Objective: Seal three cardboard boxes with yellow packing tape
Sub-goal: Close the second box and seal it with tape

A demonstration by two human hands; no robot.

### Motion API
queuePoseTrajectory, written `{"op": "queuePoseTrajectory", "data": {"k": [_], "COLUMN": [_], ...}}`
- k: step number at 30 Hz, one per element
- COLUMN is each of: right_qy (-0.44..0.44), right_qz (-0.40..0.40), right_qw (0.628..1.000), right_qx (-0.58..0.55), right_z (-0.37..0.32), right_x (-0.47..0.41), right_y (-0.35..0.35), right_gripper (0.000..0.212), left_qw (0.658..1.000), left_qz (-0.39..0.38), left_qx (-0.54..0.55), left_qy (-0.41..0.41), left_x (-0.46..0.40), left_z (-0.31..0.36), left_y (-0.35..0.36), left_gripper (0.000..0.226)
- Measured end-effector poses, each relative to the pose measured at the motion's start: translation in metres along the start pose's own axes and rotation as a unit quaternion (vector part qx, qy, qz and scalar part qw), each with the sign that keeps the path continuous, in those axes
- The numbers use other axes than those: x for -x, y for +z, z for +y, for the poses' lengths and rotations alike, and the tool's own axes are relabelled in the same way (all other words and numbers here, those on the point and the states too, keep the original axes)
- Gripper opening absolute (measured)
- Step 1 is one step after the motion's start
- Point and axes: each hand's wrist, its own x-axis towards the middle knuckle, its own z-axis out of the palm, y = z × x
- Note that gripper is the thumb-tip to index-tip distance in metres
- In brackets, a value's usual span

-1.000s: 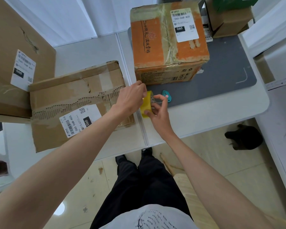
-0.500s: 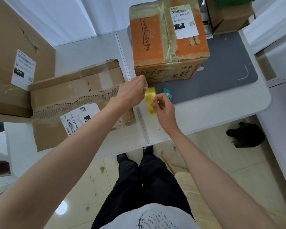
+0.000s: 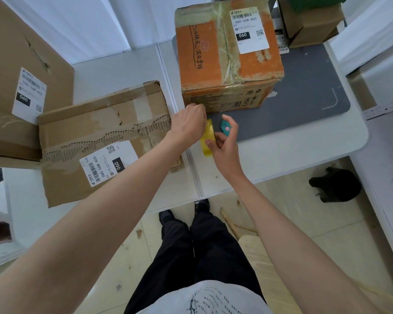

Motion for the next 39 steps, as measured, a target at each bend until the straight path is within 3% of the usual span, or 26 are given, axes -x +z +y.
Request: {"op": "queuePoseTrajectory", "data": {"k": [6, 11, 16, 19, 21, 23, 26, 30, 33, 36, 39], "right_qy": [0.014, -0.019, -0.087, -0.058, -0.055, -0.074, -0.079, -0.082, -0.065, -0.030, -0.001], "right_qz": [-0.003, -0.013, -0.028, -0.053, -0.008, 0.055, 0.004, -0.106, -0.087, -0.064, -0.054], "right_qw": [0.999, 0.987, 0.928, 0.904, 0.931, 0.972, 0.995, 0.990, 0.994, 0.997, 0.998], "right_qx": [0.029, 0.161, 0.362, 0.421, 0.360, 0.217, 0.055, 0.041, 0.023, -0.021, -0.037], "right_z": [0.004, 0.007, 0.018, 0.022, 0.012, -0.015, -0.066, -0.093, -0.098, -0.102, -0.105], "right_x": [0.005, -0.002, -0.024, -0.031, -0.029, -0.023, -0.007, 0.006, 0.006, 0.005, 0.004], "right_y": [-0.004, 0.002, 0.015, 0.020, 0.030, 0.043, 0.066, 0.093, 0.102, 0.104, 0.108], "right_gripper": [0.059, 0.051, 0.042, 0.044, 0.037, 0.024, 0.013, 0.031, 0.025, 0.013, 0.015], "left_qw": [0.990, 0.940, 0.888, 0.857, 0.837, 0.818, 0.787, 0.758, 0.737, 0.696, 0.648], "left_qz": [0.051, 0.044, -0.001, -0.006, 0.002, 0.007, 0.005, 0.009, 0.007, 0.005, -0.005], "left_qx": [0.126, 0.324, 0.438, 0.490, 0.520, 0.544, 0.579, 0.611, 0.633, 0.673, 0.717], "left_qy": [-0.024, -0.100, -0.141, -0.161, -0.170, -0.188, -0.214, -0.230, -0.238, -0.252, -0.256], "left_x": [0.004, 0.022, 0.046, 0.058, 0.065, 0.070, 0.077, 0.082, 0.083, 0.086, 0.091], "left_z": [-0.018, -0.027, -0.038, -0.053, -0.063, -0.071, -0.077, -0.080, -0.084, -0.088, -0.092], "left_y": [-0.012, -0.049, -0.071, -0.083, -0.090, -0.094, -0.094, -0.094, -0.092, -0.092, -0.094], "left_gripper": [0.049, 0.054, 0.051, 0.044, 0.040, 0.040, 0.043, 0.038, 0.040, 0.037, 0.032]}}
